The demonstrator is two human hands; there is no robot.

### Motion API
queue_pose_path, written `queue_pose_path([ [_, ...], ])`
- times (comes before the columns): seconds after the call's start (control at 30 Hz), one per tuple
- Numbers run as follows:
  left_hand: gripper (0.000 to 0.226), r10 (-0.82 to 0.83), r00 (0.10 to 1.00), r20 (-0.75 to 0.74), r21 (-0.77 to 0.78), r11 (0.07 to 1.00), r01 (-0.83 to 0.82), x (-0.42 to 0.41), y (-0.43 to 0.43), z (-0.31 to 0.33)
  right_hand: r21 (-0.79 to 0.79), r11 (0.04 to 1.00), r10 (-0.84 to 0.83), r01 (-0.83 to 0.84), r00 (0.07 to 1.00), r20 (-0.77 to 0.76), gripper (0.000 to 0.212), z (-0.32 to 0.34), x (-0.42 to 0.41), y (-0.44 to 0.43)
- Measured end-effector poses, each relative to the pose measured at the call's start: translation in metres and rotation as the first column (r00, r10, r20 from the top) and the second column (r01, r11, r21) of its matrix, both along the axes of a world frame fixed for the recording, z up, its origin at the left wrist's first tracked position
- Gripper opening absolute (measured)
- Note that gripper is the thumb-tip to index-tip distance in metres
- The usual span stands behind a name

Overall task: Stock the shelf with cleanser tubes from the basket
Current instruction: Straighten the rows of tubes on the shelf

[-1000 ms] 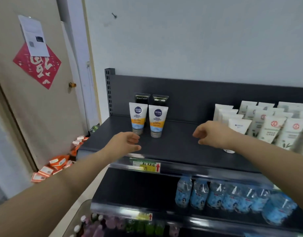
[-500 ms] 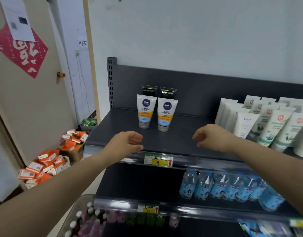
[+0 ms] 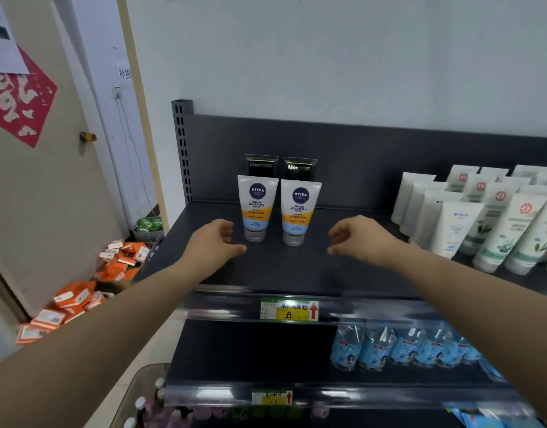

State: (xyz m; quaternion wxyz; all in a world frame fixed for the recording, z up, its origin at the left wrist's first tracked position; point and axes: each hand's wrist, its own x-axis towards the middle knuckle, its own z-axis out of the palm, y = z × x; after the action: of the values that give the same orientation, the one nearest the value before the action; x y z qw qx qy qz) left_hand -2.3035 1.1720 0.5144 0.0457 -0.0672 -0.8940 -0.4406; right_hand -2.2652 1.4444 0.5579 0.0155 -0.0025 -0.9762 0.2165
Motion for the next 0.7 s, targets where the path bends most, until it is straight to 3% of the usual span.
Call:
queue_pose_path([
  [0.13,0.080,0.002,0.999,0.036,0.068,0.998,-0.005,-0.032,0.007,0.003,-0.110,0.993,-0.032,0.033,0.999,0.010,0.059,-0.011,-0.024,-0.009],
  [0.3,0.071,-0.069,0.996,0.064,0.104,0.993,0.062,-0.056,0.013,0.000,-0.259,0.963,-0.061,0.068,0.998,0.036,0.068,-0.025,-0.045,-0.015],
  [0.47,0.068,-0.153,0.984,0.095,0.201,0.971,0.132,-0.064,0.016,-0.004,-0.425,0.901,-0.078,0.092,0.996,0.050,0.064,-0.040,-0.058,-0.017],
  [0.7,0.055,-0.195,0.975,0.104,0.214,0.962,0.170,-0.070,0.016,-0.009,-0.522,0.852,-0.039,0.037,0.999,0.007,0.044,-0.044,-0.067,-0.023],
])
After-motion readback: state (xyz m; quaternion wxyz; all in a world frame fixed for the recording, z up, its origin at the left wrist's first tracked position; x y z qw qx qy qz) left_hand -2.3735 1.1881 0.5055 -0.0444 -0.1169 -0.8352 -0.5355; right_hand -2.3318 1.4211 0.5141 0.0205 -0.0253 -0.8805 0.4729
